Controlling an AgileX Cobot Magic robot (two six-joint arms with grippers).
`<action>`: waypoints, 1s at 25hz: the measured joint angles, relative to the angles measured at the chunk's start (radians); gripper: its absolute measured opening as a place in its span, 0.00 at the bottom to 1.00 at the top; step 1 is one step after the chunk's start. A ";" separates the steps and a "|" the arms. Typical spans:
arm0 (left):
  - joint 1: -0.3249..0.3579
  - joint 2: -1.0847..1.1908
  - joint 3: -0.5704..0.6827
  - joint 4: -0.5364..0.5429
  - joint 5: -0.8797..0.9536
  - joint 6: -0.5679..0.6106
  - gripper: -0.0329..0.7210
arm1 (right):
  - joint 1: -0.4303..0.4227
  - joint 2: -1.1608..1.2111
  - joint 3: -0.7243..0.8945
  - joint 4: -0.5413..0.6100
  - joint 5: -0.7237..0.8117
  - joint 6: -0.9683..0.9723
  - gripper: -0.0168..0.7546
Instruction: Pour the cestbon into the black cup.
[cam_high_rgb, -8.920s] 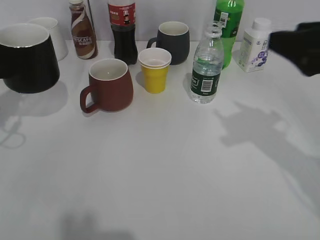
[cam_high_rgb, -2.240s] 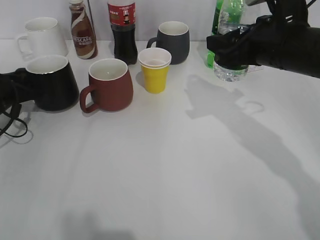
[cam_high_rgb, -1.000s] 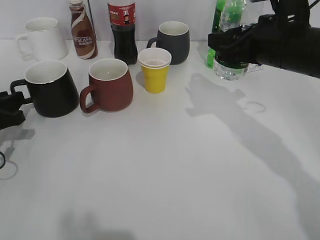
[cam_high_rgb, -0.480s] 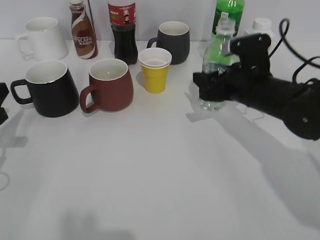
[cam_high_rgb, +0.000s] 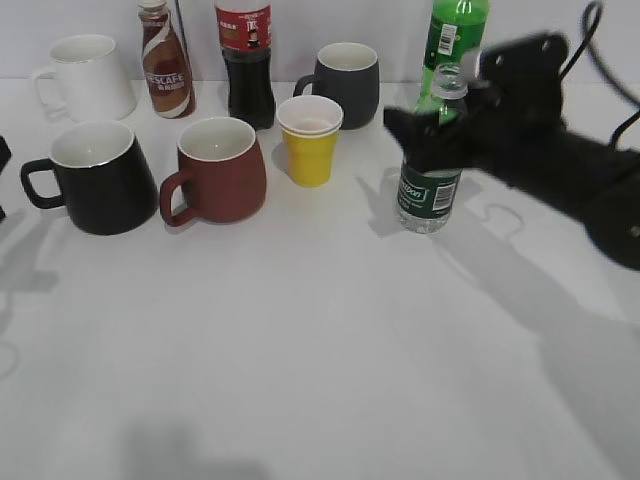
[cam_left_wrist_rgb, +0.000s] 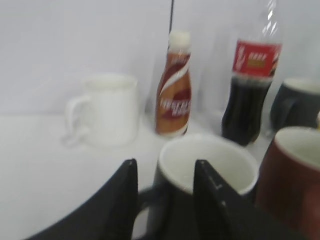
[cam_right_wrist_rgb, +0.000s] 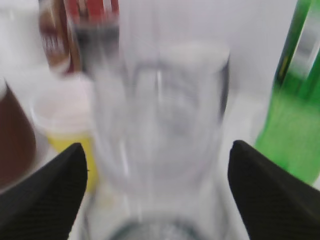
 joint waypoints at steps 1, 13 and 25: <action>0.000 -0.025 0.000 0.004 0.000 -0.012 0.43 | 0.000 -0.033 0.000 0.000 0.002 -0.014 0.89; -0.027 -0.815 -0.182 0.248 0.970 -0.334 0.46 | 0.017 -0.715 -0.006 -0.002 0.735 -0.039 0.89; -0.326 -1.269 -0.486 -0.119 2.026 -0.130 0.74 | 0.179 -1.321 -0.008 0.194 1.722 -0.092 0.86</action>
